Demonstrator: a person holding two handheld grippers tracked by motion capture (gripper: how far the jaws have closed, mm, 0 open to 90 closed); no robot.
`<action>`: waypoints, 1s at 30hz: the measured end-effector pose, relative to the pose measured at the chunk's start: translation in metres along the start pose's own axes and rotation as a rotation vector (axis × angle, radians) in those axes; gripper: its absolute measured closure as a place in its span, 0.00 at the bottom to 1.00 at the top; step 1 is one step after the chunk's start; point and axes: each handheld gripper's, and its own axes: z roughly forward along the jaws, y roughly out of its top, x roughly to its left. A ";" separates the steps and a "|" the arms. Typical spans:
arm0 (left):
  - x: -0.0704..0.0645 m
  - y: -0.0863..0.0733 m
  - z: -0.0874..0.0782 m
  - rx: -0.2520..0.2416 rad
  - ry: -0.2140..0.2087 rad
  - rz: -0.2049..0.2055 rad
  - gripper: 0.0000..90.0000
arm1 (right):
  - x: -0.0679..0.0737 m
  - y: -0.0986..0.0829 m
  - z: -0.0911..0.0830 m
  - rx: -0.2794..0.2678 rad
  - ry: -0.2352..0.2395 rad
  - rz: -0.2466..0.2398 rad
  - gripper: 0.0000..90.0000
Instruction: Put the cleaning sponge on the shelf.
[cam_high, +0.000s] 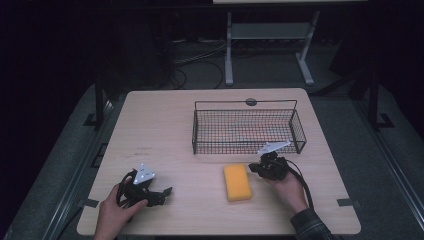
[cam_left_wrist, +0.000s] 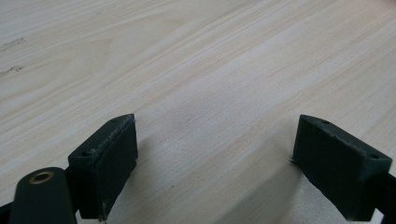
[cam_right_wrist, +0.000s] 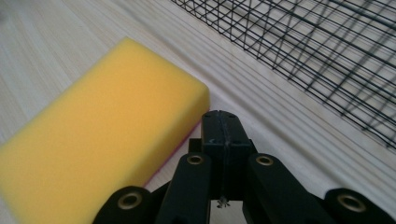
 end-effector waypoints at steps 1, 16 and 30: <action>0.000 0.000 0.000 -0.001 0.001 -0.001 0.14 | 0.001 0.001 0.001 0.004 0.001 0.001 1.00; 0.000 0.000 0.000 0.000 0.000 -0.001 0.14 | 0.009 0.010 0.017 0.013 0.028 -0.029 1.00; 0.000 0.000 0.000 0.000 0.000 -0.001 0.14 | 0.025 0.017 0.024 0.015 0.072 -0.063 1.00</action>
